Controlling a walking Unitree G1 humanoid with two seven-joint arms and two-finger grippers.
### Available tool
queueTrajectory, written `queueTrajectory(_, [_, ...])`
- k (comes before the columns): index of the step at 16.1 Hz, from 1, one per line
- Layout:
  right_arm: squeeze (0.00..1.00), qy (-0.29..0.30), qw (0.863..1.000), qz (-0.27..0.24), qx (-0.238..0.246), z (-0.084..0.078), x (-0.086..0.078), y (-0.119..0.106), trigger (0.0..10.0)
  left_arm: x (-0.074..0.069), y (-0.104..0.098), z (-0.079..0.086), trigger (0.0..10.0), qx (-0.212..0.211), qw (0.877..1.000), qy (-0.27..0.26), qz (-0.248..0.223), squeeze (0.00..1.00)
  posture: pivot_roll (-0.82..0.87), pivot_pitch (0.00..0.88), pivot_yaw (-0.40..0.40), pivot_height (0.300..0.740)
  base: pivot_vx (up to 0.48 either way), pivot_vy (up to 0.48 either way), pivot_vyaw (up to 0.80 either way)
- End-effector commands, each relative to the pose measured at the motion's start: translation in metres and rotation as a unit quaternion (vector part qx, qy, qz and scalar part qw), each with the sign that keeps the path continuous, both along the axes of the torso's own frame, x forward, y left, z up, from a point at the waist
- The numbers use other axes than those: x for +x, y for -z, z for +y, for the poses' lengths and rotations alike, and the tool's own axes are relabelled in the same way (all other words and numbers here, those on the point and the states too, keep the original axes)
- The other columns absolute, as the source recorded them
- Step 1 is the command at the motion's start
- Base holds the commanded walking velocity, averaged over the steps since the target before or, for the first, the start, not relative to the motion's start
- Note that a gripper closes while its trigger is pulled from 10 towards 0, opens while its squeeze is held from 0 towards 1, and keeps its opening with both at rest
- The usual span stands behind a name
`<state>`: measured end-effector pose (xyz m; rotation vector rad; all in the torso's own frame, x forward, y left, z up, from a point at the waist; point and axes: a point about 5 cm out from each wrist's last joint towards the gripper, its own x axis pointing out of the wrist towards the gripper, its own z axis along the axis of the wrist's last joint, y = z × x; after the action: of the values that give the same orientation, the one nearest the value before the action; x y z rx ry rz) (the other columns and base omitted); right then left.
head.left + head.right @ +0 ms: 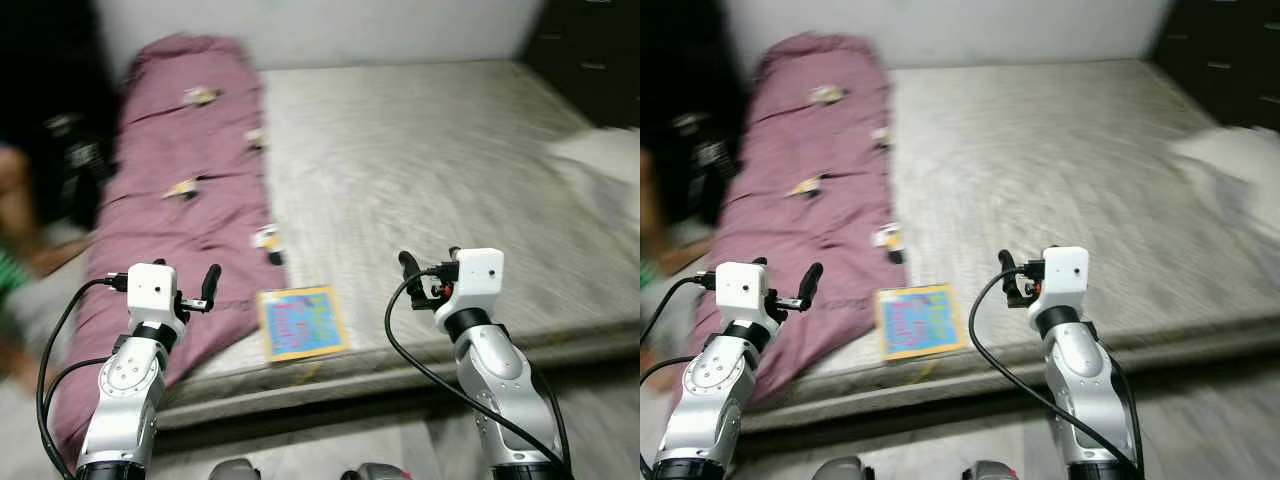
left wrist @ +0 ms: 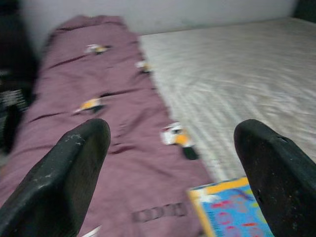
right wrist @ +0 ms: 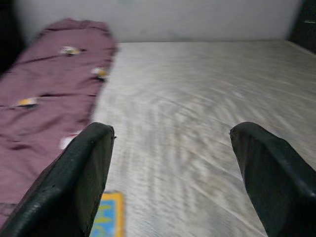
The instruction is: Clean up the room
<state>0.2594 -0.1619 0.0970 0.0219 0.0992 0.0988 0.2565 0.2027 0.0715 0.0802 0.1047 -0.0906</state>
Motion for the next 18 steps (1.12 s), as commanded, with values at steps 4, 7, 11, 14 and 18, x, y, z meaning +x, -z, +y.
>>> queueTrajectory(4, [0.00, 0.002, 1.000, -0.006, -0.004, -0.0011, 0.0006, -0.0046, 10.0, 0.0006, -0.0024, -0.0025, 10.0, -0.001, 1.000, 0.012, -0.005, 0.00, -0.01, 0.000, -0.015, 0.740, 0.000, 0.000, 0.00])
queueTrajectory(7, [0.00, 0.002, 1.000, -0.006, -0.005, -0.0012, 0.0005, -0.0045, 10.0, 0.0003, -0.0025, -0.0028, 10.0, -0.002, 1.000, 0.014, -0.006, 0.00, -0.01, 0.000, -0.015, 0.740, 0.250, 0.000, 0.00])
queueTrajectory(11, [0.00, 0.003, 1.000, -0.006, -0.005, -0.0011, 0.0004, -0.0043, 10.0, 0.0002, -0.0026, -0.0027, 10.0, -0.001, 1.000, 0.016, -0.006, 0.00, -0.01, 0.000, -0.014, 0.740, 0.271, 0.000, 0.00])
queueTrajectory(14, [0.00, 0.003, 1.000, -0.005, -0.006, -0.0014, 0.0000, -0.0040, 10.0, -0.0002, -0.0026, -0.0028, 10.0, -0.001, 1.000, 0.017, -0.006, 0.00, -0.01, 0.000, -0.014, 0.740, 0.275, 0.000, 0.00])
queueTrajectory(18, [0.00, 0.003, 1.000, -0.005, -0.007, -0.0018, -0.0007, -0.0037, 10.0, -0.0008, -0.0019, -0.0031, 10.0, -0.001, 1.000, 0.016, -0.003, 0.00, -0.01, 0.000, -0.014, 0.740, 0.198, 0.000, 0.00])
